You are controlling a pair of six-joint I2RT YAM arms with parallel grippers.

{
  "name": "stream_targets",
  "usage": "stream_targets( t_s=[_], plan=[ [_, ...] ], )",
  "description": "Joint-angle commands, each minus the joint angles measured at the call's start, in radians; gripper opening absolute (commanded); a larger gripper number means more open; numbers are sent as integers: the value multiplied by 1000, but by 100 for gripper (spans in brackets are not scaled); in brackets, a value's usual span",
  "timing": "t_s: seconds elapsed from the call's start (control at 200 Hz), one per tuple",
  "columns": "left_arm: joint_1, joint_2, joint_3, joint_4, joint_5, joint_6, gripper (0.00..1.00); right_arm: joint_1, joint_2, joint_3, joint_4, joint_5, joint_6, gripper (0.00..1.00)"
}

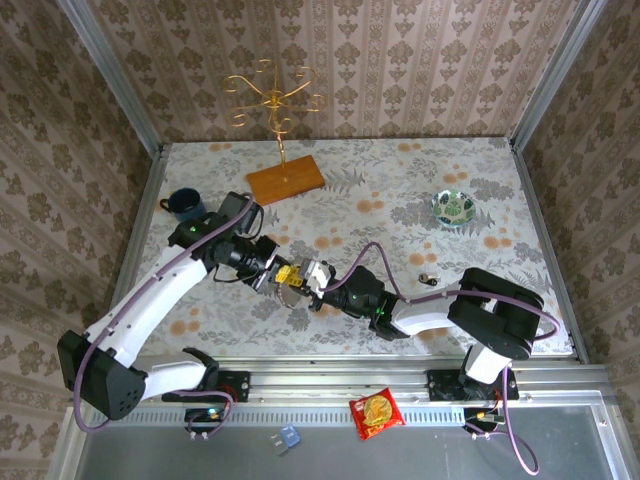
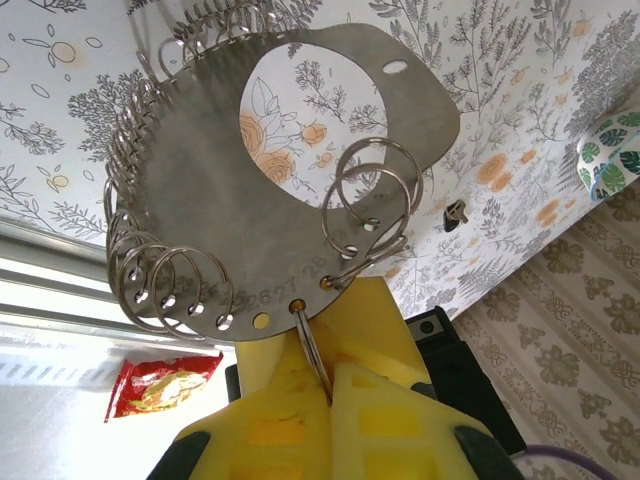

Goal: Put the keys on the keyring

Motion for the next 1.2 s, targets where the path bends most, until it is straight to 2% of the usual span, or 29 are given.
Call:
stream_targets(
  t_s=[0.0,0.1,0.195,0.235,0.34,0.475,0.61,0.77,0.95,1.06,1.195],
  plan=[
    [-1,-39,-28,33,17,-36,6,3,8,27,77,20,6,0],
    [39,-91,-40,88,-67,-1,35,-5,-7,12,67,25,9,0],
    [100,-149,-71,213,-162,99,51,-29,-42,4,13,-6,22,0],
    [119,-170,-92,284,-192,175,54,-41,-59,3,-22,-25,25,0],
    [211,-207,-155,522,-197,481,52,-82,-110,7,-116,-100,32,0],
    [230,-267,-239,744,-150,991,47,-136,-188,15,-264,-213,24,0],
    [222,-369,-365,894,2,1505,40,-189,-259,36,-438,-309,-23,0],
    [215,-459,-510,936,246,1979,40,-233,-348,64,-609,-364,-101,0],
    [154,-387,-505,848,361,2205,36,-247,-391,119,-806,-395,-218,0],
    [87,-334,-502,851,381,2260,35,-247,-400,164,-915,-414,-274,0],
    [60,-276,-491,841,412,2307,33,-248,-400,206,-995,-442,-316,0]
  ],
)
